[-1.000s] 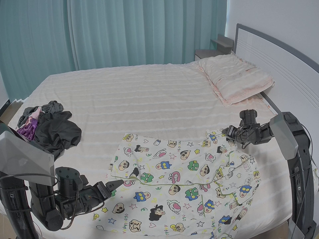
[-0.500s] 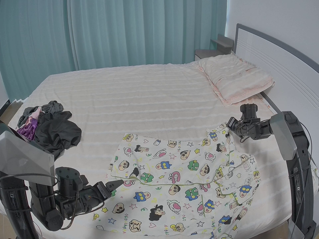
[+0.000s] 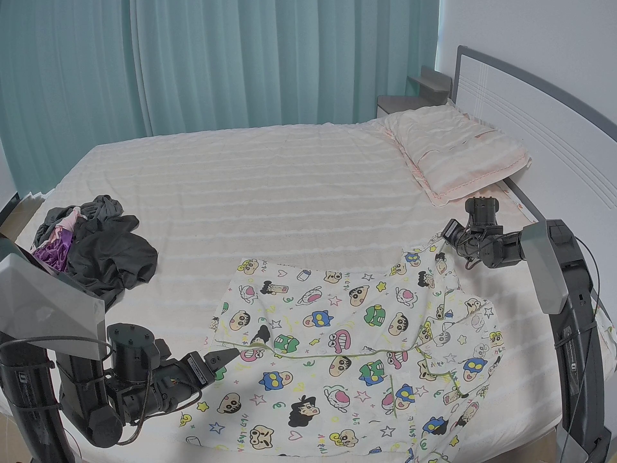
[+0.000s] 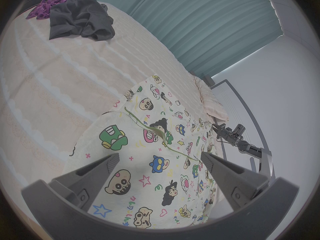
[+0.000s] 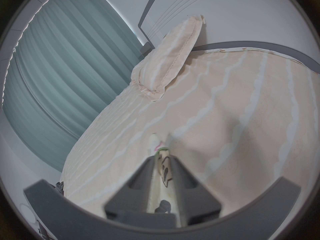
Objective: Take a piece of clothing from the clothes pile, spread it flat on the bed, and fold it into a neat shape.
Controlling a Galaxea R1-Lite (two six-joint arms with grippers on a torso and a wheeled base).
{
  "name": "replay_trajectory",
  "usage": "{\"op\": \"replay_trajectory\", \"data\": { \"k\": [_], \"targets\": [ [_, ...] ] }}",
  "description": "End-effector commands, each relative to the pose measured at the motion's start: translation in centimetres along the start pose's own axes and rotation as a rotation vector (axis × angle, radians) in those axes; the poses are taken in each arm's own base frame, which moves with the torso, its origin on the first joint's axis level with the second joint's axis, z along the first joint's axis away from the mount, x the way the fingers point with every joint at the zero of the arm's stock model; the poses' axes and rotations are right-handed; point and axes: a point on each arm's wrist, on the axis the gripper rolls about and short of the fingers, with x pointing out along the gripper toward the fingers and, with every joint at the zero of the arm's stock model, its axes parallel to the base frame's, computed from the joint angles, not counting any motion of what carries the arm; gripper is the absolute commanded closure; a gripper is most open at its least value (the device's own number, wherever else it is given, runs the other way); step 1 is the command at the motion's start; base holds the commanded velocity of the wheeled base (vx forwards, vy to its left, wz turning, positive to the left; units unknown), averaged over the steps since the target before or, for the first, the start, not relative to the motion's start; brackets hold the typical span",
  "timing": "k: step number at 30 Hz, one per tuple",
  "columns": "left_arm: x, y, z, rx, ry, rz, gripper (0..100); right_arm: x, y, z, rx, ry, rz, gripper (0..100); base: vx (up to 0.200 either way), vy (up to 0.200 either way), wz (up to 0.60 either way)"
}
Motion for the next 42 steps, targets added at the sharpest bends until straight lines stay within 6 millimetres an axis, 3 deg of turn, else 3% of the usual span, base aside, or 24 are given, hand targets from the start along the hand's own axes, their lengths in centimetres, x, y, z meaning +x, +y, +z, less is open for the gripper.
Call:
{"op": "replay_trajectory", "data": {
  "k": [1, 4, 7, 9, 13, 19, 20, 22, 25, 26, 27, 30, 37, 42],
  "targets": [
    [0.0, -0.1, 0.1, 0.002, -0.01, -0.013, 0, 0.6, -0.7, -0.6, 0.001, 0.006, -0.015, 0, 0.0, 0.0, 0.0],
    [0.0, -0.1, 0.1, 0.002, -0.01, -0.013, 0, 0.4, -0.6, -0.2, 0.004, -0.001, -0.013, 0, 0.0, 0.0, 0.0],
    [-0.1, -0.2, 0.1, 0.002, -0.011, -0.014, 0, -0.4, -0.4, 1.6, 0.01, -0.035, -0.006, 0, 0.0, 0.0, 0.0],
    [-0.1, -0.2, 0.1, 0.003, -0.014, -0.016, 0, -2.3, -0.5, 3.0, 0.01, -0.033, -0.023, 0, 0.0, 0.0, 0.0],
    [-0.3, -0.5, 0.1, 0.01, -0.027, -0.016, 0, -5.8, -1.0, 3.5, -0.046, -0.029, -0.025, 0, 0.0, 0.0, 0.0],
    [-1.4, -0.5, -0.1, 0.006, -0.038, -0.001, 0, -12.1, -3.5, 1.5, -0.191, -0.065, -0.006, 0, -0.1, 0.0, 0.0],
    [-1.5, -0.5, -0.1, 0.006, -0.037, 0.0, 0, -12.2, -3.5, 1.4, -0.191, -0.067, -0.003, 0, -0.2, 0.0, 0.0],
    [-2.0, -0.5, -0.1, 0.004, -0.038, 0.003, 0, -15.5, -4.2, 0.6, -0.195, -0.085, 0.017, 0, -0.2, 0.0, 0.0],
    [-2.1, -0.6, -0.1, -0.011, -0.045, 0.002, 0, -18.8, -5.4, -0.7, -0.203, -0.053, 0.034, 0, -0.2, 0.0, 0.0],
    [-2.1, -0.6, -0.1, -0.011, -0.045, 0.002, 0, -18.8, -5.4, -0.7, -0.203, -0.053, 0.034, 0, -0.2, 0.0, 0.0],
    [-2.2, -0.7, 0.0, -0.013, -0.05, -0.006, 0, -20.5, -5.8, -1.2, -0.214, -0.035, 0.052, 0, -0.2, 0.0, 0.0],
    [-2.2, -0.8, 0.0, -0.015, -0.052, -0.01, 0, -22.8, -6.4, -1.9, -0.22, -0.007, 0.055, 0, -0.2, 0.0, 0.0],
    [-2.2, -0.8, -0.2, -0.009, -0.041, -0.01, 0, -25.0, -8.0, -4.5, -0.223, 0.084, 0.043, 0, -0.2, 0.0, 0.0],
    [-2.1, -0.5, -0.2, -0.006, -0.035, 0.015, 0, -26.0, -8.1, -6.1, -0.237, 0.1, 0.069, 0, -0.2, 0.0, 0.0]
  ]
}}
